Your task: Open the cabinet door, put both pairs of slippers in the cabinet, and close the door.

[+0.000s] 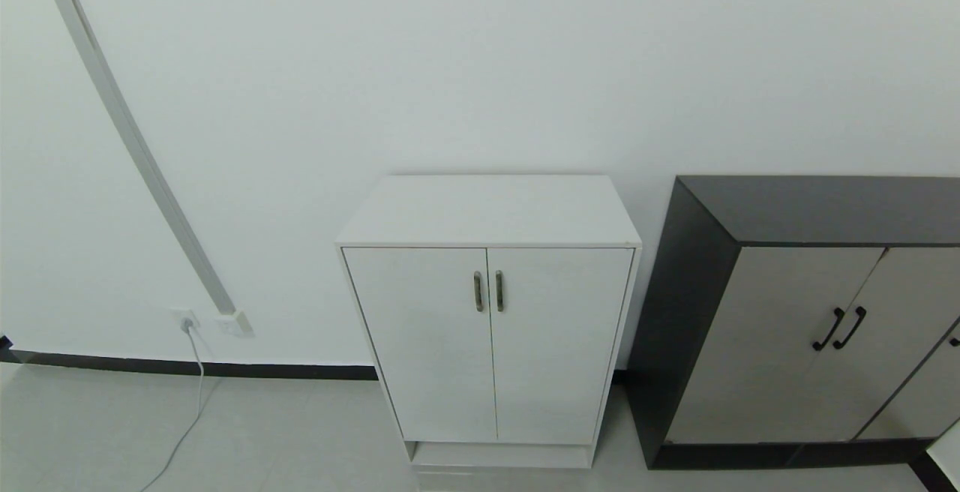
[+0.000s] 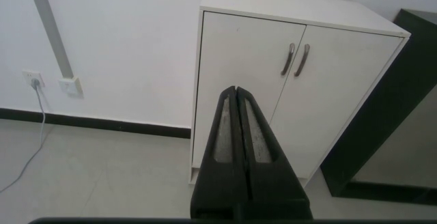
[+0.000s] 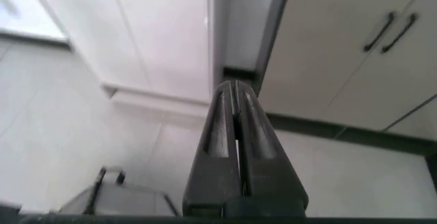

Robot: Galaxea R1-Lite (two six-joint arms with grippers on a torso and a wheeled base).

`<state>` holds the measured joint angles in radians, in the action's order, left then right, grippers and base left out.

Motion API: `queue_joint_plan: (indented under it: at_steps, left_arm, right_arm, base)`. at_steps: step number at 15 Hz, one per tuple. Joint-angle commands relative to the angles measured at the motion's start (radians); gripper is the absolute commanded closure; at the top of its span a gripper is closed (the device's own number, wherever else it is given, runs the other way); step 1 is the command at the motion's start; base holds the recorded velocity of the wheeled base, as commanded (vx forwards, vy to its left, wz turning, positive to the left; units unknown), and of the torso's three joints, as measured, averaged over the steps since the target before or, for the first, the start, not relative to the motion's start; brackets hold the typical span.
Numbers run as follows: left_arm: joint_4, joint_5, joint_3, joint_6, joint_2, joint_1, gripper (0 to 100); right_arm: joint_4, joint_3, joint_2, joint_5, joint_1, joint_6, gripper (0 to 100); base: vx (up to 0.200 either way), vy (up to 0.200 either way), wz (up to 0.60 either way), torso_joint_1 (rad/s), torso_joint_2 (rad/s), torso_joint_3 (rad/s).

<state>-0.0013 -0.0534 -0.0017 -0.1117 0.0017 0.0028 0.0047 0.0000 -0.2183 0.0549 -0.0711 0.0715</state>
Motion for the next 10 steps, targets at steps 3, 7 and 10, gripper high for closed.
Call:
queue_joint_plan:
  at_steps: [3,7,10]
  left_arm:
    - [0.0,0.0,0.0,0.0,0.0,0.0,100]
    - [0.0,0.0,0.0,0.0,0.0,0.0,100]
    - [0.0,0.0,0.0,0.0,0.0,0.0,100]
  right_arm:
    - [0.0,0.0,0.093,0.0,0.033,-0.002,100]
    - [0.0,0.0,0.185,0.0,0.056,-0.002,100]
    - [-0.002,0.0,0.218,-0.007,0.068,-0.024,100]
  base:
    - [0.0,0.0,0.0,0.0,0.0,0.0]
    - [0.0,0.0,0.0,0.0,0.0,0.0]
    - [0.0,0.0,0.0,0.0,0.0,0.0]
